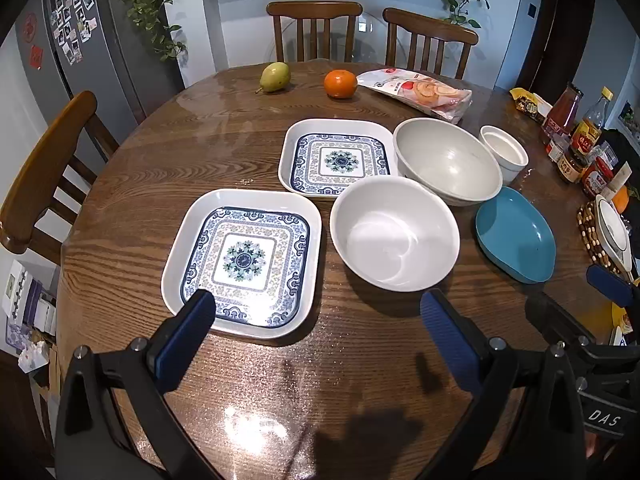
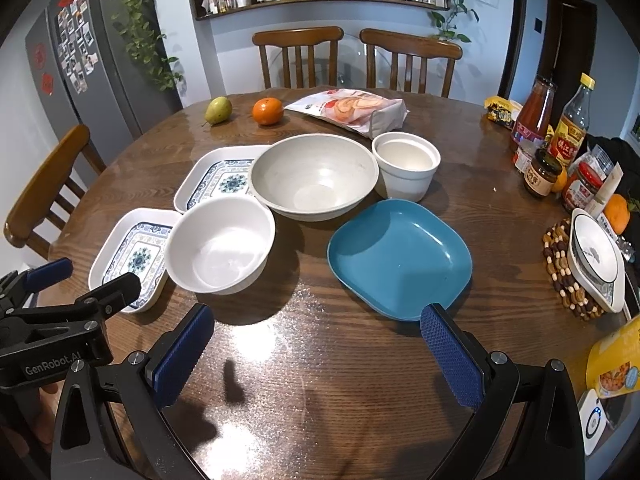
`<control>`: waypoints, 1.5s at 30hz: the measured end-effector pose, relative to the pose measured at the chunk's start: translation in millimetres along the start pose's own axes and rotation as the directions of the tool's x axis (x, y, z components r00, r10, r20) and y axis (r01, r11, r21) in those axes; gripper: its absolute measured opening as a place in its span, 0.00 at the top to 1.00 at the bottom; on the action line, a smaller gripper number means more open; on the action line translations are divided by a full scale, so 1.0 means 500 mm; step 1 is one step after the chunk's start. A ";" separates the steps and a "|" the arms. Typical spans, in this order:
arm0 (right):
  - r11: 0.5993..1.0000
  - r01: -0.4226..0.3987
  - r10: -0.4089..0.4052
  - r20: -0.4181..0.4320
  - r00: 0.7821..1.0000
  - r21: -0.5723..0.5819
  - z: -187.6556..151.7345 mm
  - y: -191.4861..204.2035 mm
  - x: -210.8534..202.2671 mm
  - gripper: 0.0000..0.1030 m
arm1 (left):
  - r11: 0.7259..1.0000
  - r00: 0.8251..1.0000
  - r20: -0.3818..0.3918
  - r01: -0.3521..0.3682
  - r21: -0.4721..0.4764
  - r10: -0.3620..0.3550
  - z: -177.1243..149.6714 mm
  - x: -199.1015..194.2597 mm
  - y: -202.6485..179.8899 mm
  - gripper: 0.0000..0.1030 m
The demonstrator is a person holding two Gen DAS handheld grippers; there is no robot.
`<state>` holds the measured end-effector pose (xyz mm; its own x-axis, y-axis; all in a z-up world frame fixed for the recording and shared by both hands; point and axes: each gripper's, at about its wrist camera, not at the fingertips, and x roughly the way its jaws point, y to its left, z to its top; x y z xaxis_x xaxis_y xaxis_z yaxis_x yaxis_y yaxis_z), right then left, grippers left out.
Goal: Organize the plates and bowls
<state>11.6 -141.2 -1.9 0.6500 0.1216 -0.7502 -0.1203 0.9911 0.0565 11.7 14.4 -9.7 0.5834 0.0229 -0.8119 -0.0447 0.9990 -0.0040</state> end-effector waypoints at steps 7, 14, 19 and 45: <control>1.000 -0.001 0.001 0.002 1.000 -0.004 0.000 0.003 -0.002 0.00 | 1.000 1.000 0.000 0.003 -0.011 -0.003 -0.003 -0.003 0.011 0.01; 0.994 -0.112 0.112 -0.043 0.993 -0.004 -0.007 0.033 0.008 0.00 | 0.998 1.000 -0.011 0.006 -0.060 -0.007 -0.009 0.002 0.058 0.01; 0.971 -0.236 0.238 -0.132 0.962 0.028 -0.030 0.071 0.041 0.00 | 0.989 0.999 -0.032 -0.018 -0.146 0.013 -0.019 0.013 0.135 0.02; 0.943 -0.315 0.333 -0.277 0.901 0.108 0.012 0.292 0.254 0.80 | 0.991 0.984 -0.158 0.060 -0.117 -0.079 0.031 0.202 0.315 0.86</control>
<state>80.9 19.4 -85.1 0.3380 0.4252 -0.8396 -0.2371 0.9018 0.3613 76.1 174.8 -83.3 0.4492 -0.0622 -0.8913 -0.1043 0.9871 -0.1215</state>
